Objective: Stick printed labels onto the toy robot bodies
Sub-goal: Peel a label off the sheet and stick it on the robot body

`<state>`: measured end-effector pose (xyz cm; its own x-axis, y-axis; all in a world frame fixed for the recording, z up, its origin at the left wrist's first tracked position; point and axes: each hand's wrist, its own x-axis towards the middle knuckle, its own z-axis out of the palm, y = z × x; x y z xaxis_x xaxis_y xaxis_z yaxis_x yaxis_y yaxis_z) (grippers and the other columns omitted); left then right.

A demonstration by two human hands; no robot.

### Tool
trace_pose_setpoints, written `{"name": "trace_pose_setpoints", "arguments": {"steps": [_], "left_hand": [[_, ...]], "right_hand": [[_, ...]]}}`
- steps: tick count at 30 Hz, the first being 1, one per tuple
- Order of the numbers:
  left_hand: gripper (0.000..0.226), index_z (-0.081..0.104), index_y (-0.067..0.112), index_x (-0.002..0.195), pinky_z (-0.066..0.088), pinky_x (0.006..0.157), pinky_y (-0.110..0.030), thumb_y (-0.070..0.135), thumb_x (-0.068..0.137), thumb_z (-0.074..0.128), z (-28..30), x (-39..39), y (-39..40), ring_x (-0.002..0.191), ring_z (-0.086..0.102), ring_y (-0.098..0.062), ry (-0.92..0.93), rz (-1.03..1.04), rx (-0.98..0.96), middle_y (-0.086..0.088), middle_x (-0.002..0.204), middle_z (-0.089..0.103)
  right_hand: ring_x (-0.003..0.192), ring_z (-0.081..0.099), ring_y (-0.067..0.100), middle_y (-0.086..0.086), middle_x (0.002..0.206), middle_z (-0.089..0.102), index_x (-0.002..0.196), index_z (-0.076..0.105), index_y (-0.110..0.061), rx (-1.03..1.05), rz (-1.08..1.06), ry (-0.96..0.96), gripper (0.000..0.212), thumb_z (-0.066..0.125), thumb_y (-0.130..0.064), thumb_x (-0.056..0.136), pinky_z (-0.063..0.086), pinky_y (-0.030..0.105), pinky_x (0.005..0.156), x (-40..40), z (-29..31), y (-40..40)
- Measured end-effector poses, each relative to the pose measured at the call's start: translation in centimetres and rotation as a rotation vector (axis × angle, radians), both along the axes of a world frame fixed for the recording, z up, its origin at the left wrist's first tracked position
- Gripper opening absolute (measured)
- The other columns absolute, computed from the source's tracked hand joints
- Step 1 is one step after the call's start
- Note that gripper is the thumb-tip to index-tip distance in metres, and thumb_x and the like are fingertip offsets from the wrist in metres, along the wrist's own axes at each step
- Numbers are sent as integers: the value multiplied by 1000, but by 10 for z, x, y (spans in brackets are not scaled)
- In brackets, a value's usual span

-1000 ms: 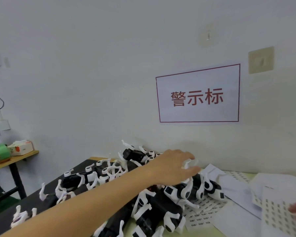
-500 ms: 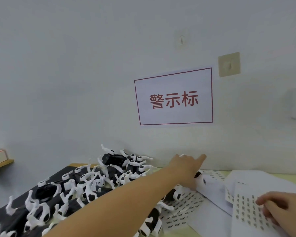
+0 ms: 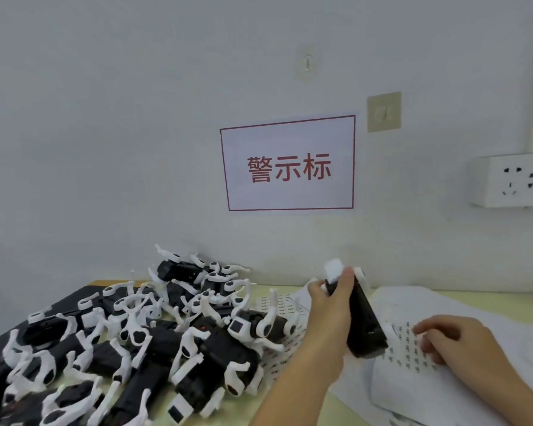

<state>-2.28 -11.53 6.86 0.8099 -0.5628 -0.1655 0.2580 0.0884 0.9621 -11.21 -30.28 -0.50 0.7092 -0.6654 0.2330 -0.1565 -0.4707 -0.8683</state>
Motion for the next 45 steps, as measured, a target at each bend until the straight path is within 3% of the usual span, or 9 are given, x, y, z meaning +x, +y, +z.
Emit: {"name": "trace_pose_setpoints", "arguments": {"steps": [4, 9, 12, 15, 19, 25, 34, 38, 45], "left_hand": [[57, 41, 25, 120, 51, 66, -24, 44, 81, 79, -27, 6, 6, 91, 64, -9, -140, -131, 288, 4, 109, 63], [73, 24, 13, 139, 44, 62, -23, 48, 88, 64, -11, 22, 8, 90, 57, -11, -428, -141, 689, 5, 101, 54], [47, 43, 14, 116, 38, 56, -22, 47, 89, 62, -3, 25, 12, 87, 55, -15, -585, -153, 881, 7, 88, 50], [34, 50, 17, 95, 39, 55, -22, 47, 88, 65, 3, 25, 16, 86, 57, -17, -673, -165, 948, 4, 88, 56], [60, 47, 13, 128, 43, 66, -25, 52, 87, 67, 9, 23, 23, 94, 54, -17, -767, -181, 1001, -1, 112, 58], [61, 43, 12, 128, 43, 65, -27, 43, 85, 72, 16, 21, 25, 91, 53, -19, -848, -286, 1071, 4, 90, 48], [46, 53, 37, 123, 47, 52, -16, 38, 80, 68, 28, 42, 46, 59, 62, -1, -732, -302, 558, 9, 97, 69], [53, 46, 54, 122, 53, 60, -25, 35, 77, 65, 35, 39, 52, 64, 65, -10, -586, -320, 268, -3, 98, 74], [75, 35, 65, 134, 54, 73, -26, 20, 87, 74, 36, 30, 41, 81, 71, -12, -493, -215, -3, -5, 108, 70]], "right_hand": [[48, 62, 16, 7, 60, 70, 66, 77, -19, 51, -6, -31, 42, 53, 8, 88, 53, 30, 55, -2, 5, 2], [49, 61, 14, 4, 61, 70, 67, 77, -28, 17, -13, -28, 47, 54, 7, 86, 55, 33, 59, -1, 3, 0], [61, 62, 2, -11, 69, 71, 67, 76, -32, -78, -14, -14, 46, 59, 6, 85, 44, 17, 60, 0, 2, 1], [86, 58, 3, -10, 93, 65, 84, 71, -38, -186, -20, -12, 46, 61, 8, 84, 40, 15, 70, 2, 1, 6], [130, 39, 16, -6, 136, 47, 126, 55, -40, -344, -16, 153, 47, 59, -9, 91, 32, 34, 109, 4, -3, 7], [139, 34, 16, -10, 148, 44, 141, 43, -41, -421, -9, 339, 42, 47, -33, 100, 20, 41, 114, 7, -8, 7], [130, 46, 17, -7, 134, 53, 120, 46, -47, -366, -10, 259, 28, 52, -28, 99, 31, 47, 113, 4, -1, 10], [125, 46, 14, -11, 123, 52, 120, 53, -41, -379, -73, 116, 33, 55, -18, 97, 32, 45, 112, 3, -2, 12], [57, 51, 9, 0, 69, 60, 89, 66, -33, -268, -85, -395, 39, 54, 3, 92, 38, 12, 51, 1, 72, 38]]}}
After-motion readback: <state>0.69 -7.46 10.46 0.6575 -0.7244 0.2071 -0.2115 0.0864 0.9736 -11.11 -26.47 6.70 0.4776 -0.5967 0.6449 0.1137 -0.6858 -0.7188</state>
